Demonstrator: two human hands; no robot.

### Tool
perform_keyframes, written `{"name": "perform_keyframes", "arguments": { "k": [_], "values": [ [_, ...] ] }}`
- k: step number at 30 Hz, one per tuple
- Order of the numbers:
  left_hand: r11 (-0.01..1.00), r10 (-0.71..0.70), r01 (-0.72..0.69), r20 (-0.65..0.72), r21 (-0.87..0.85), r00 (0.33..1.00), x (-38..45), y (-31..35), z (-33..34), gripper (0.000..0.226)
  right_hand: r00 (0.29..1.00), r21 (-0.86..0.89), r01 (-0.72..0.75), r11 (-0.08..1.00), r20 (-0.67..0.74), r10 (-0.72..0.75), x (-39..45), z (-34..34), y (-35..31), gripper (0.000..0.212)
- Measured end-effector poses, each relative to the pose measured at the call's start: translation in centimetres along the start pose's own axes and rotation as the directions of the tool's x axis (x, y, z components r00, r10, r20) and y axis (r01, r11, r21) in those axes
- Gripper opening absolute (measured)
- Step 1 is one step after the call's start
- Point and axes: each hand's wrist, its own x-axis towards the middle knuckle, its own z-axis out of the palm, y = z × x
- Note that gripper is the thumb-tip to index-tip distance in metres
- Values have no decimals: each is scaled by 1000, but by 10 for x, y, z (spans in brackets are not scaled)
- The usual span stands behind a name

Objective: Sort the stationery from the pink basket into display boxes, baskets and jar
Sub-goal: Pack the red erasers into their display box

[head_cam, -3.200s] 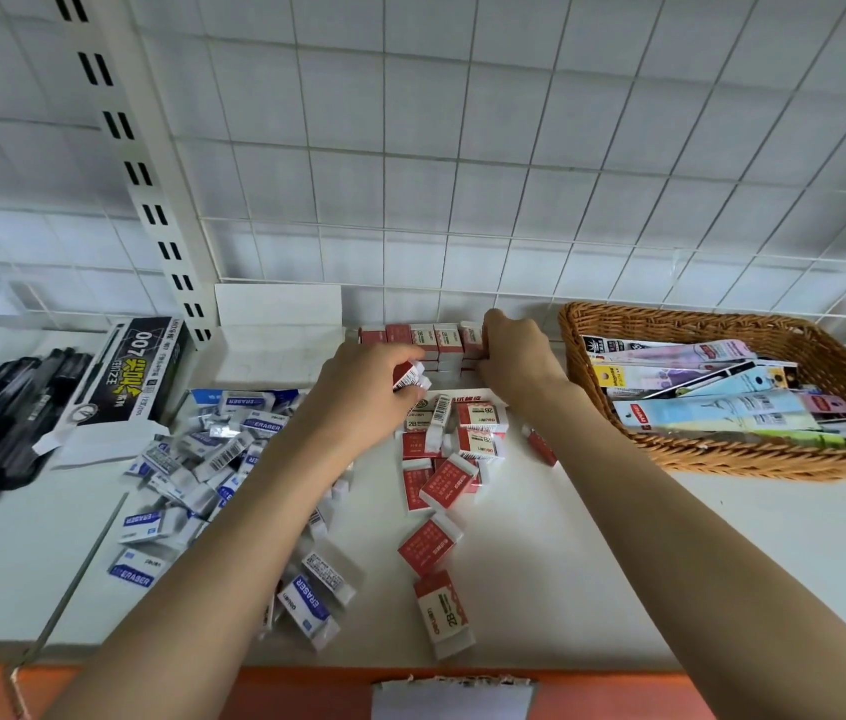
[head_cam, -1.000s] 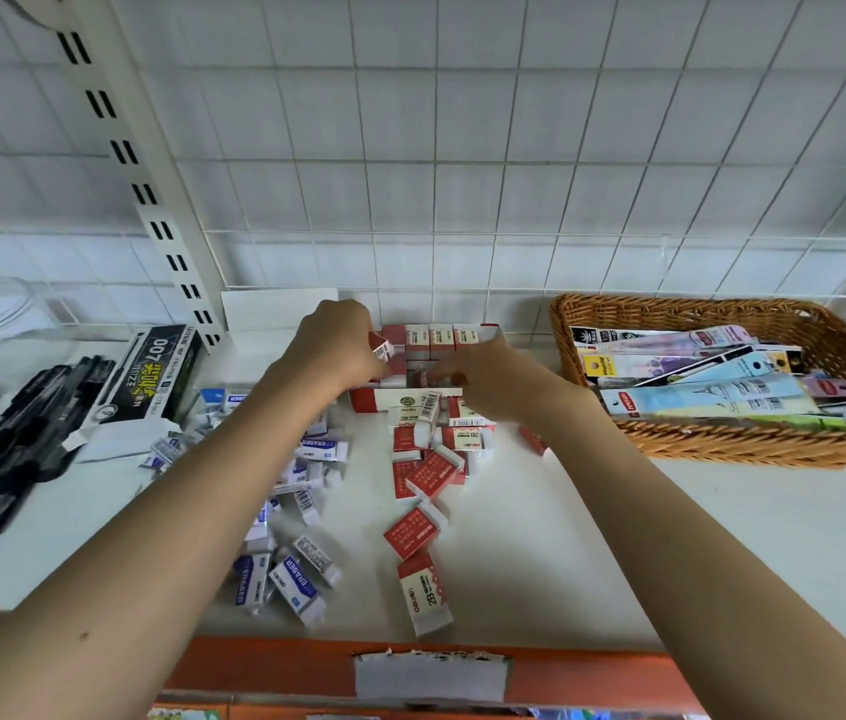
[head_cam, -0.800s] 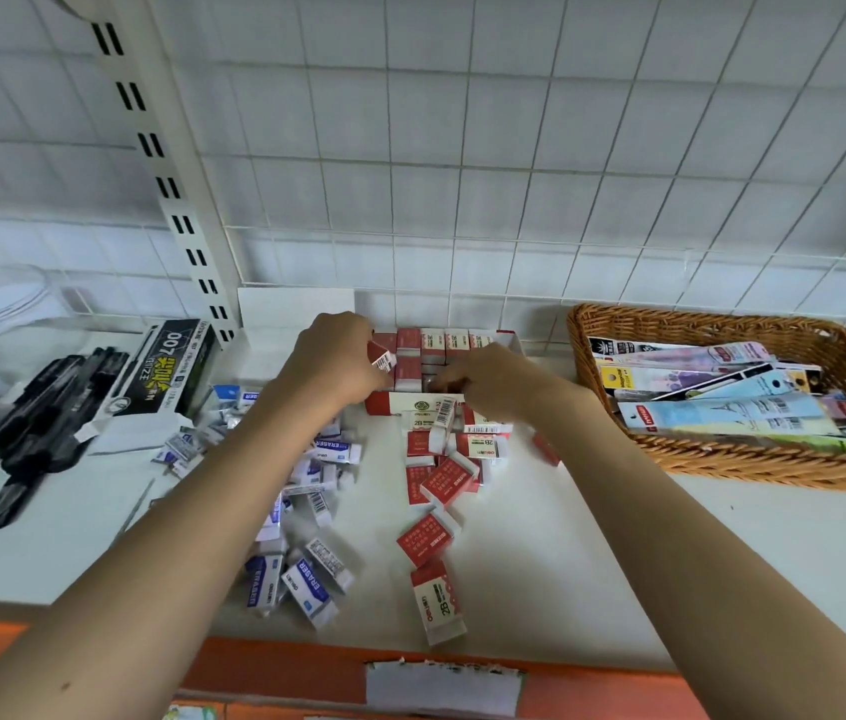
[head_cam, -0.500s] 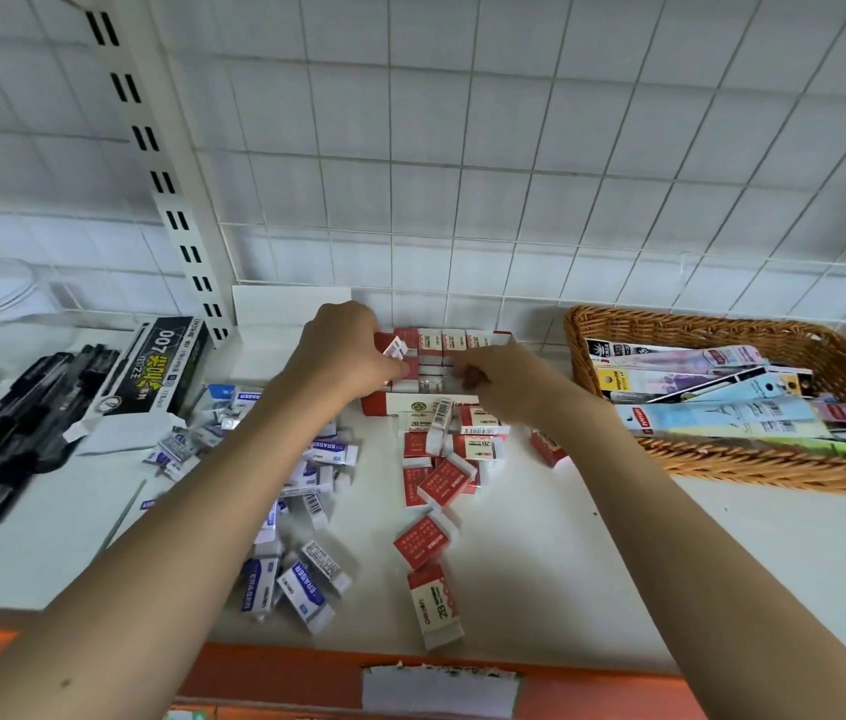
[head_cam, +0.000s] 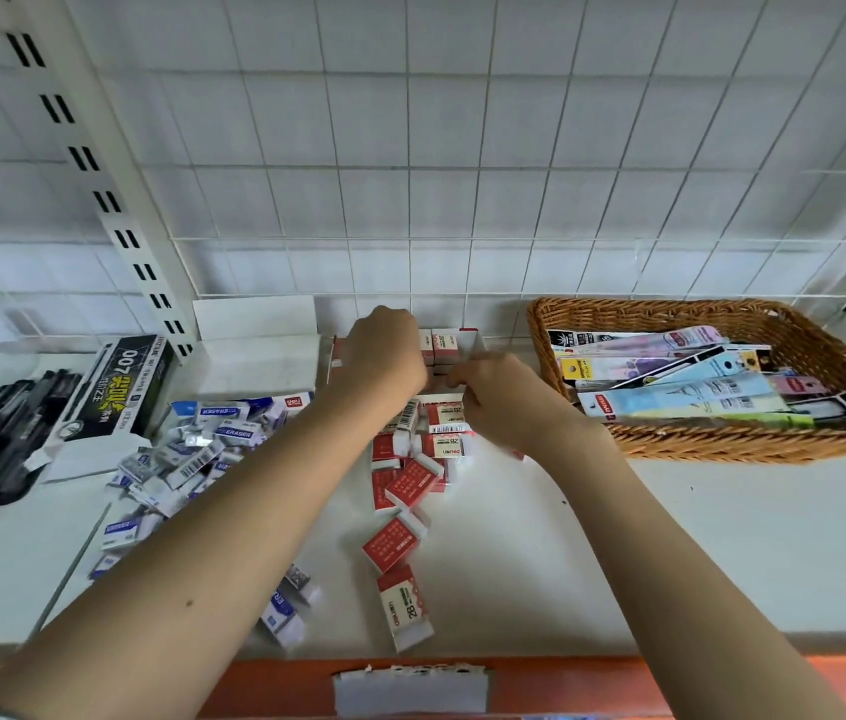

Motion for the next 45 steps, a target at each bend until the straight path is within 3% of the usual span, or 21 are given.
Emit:
{"name": "perform_keyframes", "arguments": {
  "k": [4,11,14,17,23,29,34,37,39,45],
  "values": [
    [1000,17,-17,-23,19,1000,-4,4,4,23,1000,14,-1,1000,7,1,-2,-2,-1,37],
    [994,54,-62,-85,-93,995,-3,-15,-3,43,1000,-32,-23,999,18,23,-4,-1,0,33],
    [989,109,-121,-134,-86,985,0,-16,3,32,1000,-42,-6,999,-6,6,-5,1,-1,30],
    [980,163,-171,-84,-98,983,1,-13,10,22,999,-81,-10,997,-34,7,-10,3,0,29],
    [983,181,-183,-106,-10,978,1,-17,19,32,999,-56,-21,998,-36,19,-18,6,2,33],
    [976,194,-173,-175,128,965,-6,-10,25,29,999,-27,-18,999,-43,17,-20,6,2,33],
    [971,238,-237,-59,9,970,-6,-23,15,33,999,-15,-26,1000,-32,25,-19,4,1,31],
    [961,275,-276,29,24,961,-8,-32,7,29,999,-4,-32,999,-25,32,-15,1,-2,33],
    [952,303,-303,23,36,953,-11,-35,6,26,999,4,-44,999,-20,44,-11,-1,-3,34],
    [910,384,-377,8,-174,923,-20,-54,9,19,998,7,-43,999,36,43,21,6,-1,24]
  ]
}}
